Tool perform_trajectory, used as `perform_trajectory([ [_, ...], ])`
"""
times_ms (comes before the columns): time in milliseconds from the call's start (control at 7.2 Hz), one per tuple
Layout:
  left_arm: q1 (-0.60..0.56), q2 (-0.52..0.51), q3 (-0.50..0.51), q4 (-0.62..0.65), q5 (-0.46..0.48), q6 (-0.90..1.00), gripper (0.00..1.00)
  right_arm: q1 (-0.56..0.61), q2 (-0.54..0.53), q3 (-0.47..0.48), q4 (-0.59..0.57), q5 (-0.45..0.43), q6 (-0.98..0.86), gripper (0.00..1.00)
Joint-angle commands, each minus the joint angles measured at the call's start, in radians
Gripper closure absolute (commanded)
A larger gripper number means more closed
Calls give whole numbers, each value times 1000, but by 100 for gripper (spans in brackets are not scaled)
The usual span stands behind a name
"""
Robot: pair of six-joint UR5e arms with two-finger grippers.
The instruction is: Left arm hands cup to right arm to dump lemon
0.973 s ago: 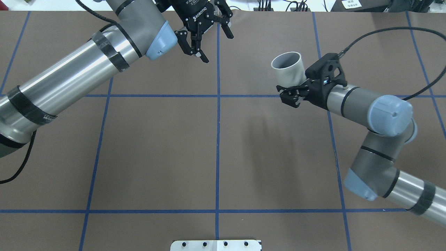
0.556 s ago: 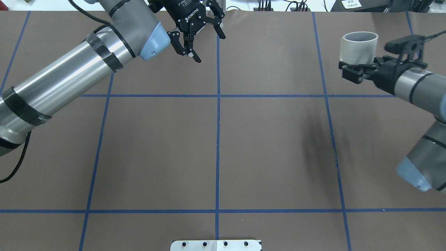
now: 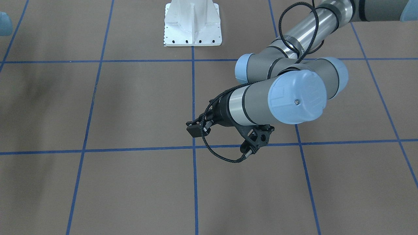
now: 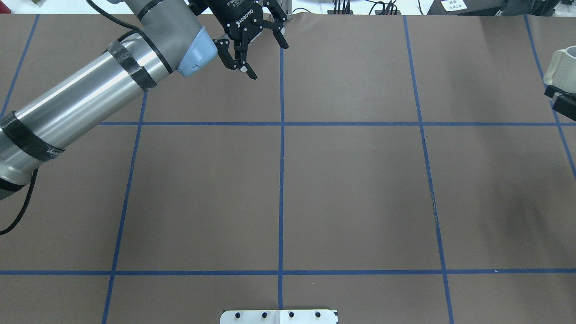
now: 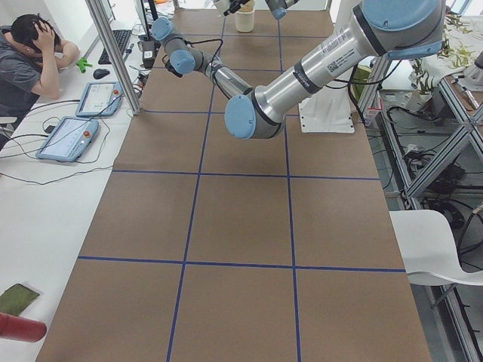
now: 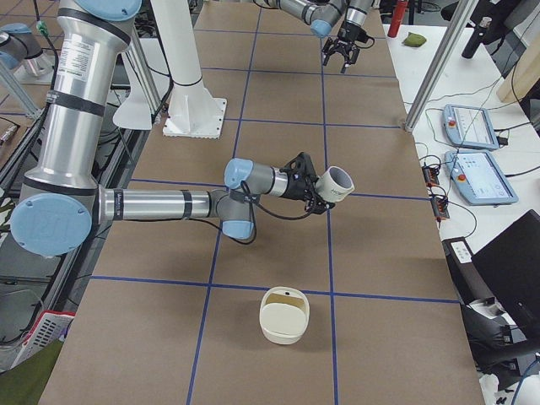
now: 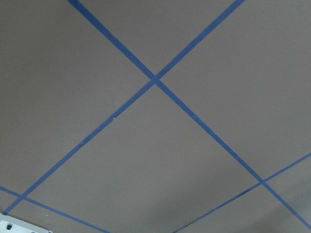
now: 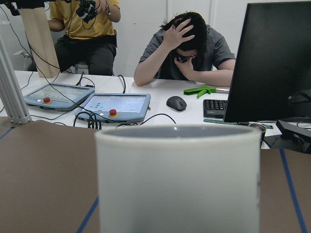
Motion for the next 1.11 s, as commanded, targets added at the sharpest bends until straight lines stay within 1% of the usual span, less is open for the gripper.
perform_trajectory([
  [0, -8, 0, 0, 0, 2, 1, 0, 48, -26, -225, 306, 1, 9, 82],
  [139, -9, 0, 0, 0, 2, -1, 0, 51, -24, -285, 371, 1, 30, 82],
  [278, -11, -1, -5, 0, 2, -1, 0, 51, -31, -304, 424, 3, 114, 83],
  [417, -14, -1, -10, 0, 4, -1, 0, 51, -38, -329, 485, 22, 214, 84],
  [695, -20, -3, -25, 2, 4, -5, 0, 56, -29, -445, 649, 42, 444, 86],
  [973, -25, -3, -28, 2, 4, -7, 0, 56, -29, -474, 700, 56, 640, 90],
])
